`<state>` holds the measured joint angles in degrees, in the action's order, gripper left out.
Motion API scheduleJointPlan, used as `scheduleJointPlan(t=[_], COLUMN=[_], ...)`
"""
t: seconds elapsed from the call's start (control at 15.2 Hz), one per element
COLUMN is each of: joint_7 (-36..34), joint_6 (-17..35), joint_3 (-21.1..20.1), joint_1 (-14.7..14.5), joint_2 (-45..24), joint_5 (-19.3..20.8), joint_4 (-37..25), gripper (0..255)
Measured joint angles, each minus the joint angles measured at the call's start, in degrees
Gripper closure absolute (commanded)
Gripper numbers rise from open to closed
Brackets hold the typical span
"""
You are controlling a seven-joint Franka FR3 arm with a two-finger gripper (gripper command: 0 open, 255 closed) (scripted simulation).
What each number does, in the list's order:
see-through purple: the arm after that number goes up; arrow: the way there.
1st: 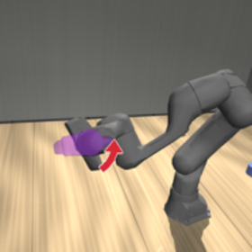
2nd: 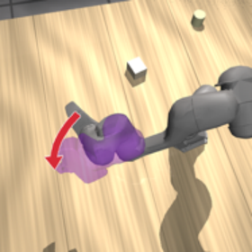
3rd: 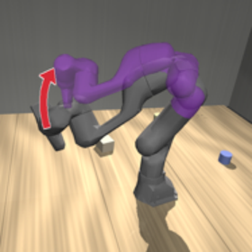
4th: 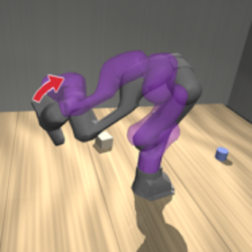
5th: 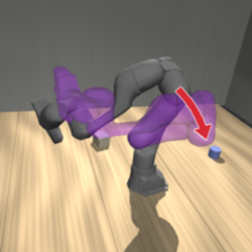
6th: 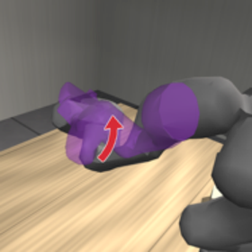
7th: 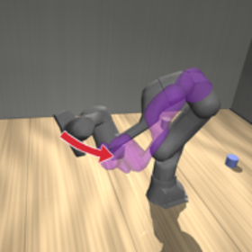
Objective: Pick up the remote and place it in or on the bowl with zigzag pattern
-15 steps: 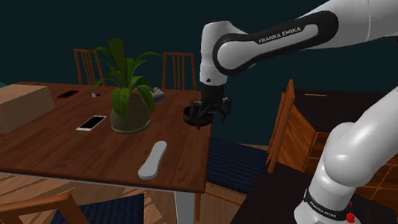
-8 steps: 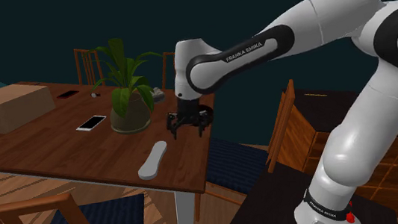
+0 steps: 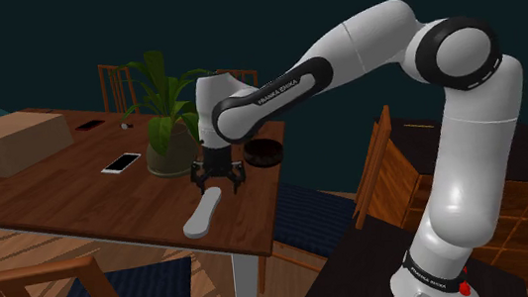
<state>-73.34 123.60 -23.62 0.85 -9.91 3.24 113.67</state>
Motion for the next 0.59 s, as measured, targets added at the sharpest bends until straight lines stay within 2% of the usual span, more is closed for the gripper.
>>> scheduleJointPlan(t=[0.26,0.59], joint_7=[-7.3,-9.1], joint_6=[0.0,2.2], joint_3=[1.3,2.0], joint_1=[-2.4,-3.3], joint_2=[-8.9,-12.2], joint_5=[4.2,5.7], joint_4=[-8.2,-9.1], gripper=[0,0])
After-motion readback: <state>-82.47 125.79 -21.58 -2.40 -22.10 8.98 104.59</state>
